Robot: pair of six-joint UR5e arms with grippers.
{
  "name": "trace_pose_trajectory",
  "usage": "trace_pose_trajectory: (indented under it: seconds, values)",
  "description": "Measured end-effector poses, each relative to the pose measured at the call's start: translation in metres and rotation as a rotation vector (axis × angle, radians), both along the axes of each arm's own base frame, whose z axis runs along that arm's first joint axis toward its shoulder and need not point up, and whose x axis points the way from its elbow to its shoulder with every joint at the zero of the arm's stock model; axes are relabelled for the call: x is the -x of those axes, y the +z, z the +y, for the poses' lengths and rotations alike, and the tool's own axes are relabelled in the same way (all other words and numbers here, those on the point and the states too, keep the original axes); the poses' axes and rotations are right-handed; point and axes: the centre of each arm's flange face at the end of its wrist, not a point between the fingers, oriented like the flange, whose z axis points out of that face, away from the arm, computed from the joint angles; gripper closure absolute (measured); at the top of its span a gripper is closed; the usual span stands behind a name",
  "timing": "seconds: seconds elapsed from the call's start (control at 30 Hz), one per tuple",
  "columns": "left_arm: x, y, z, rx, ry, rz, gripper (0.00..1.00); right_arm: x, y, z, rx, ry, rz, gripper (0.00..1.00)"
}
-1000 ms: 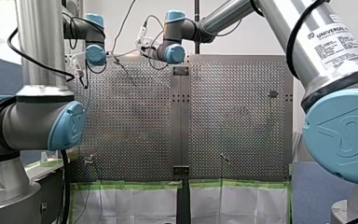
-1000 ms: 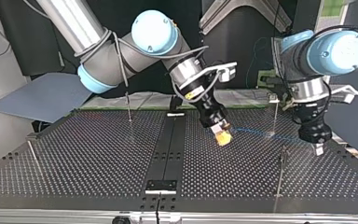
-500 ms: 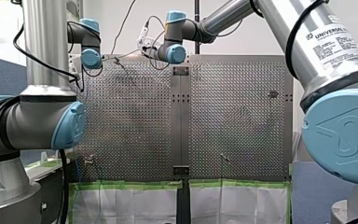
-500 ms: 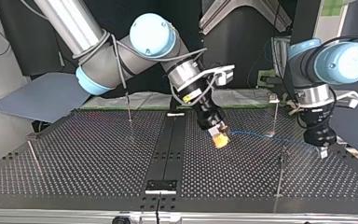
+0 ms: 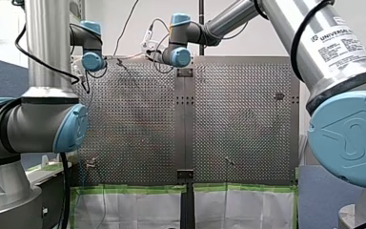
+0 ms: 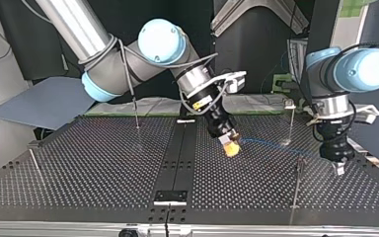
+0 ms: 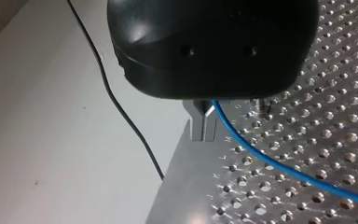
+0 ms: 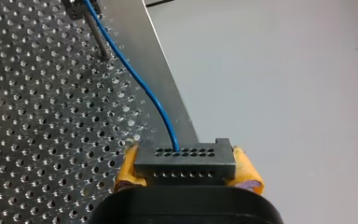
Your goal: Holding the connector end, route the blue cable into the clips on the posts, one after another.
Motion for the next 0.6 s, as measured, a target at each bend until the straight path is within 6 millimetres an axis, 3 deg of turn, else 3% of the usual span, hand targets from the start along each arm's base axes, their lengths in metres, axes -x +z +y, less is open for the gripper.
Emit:
trace_pose_trajectory:
  seconds: [0.6]
  values:
    - [-0.016, -0.008, 0.001, 0.011, -0.044, -0.010, 0.98, 0.003, -0.012, -0.016, -0.009, -0.019, 0.011, 1.00]
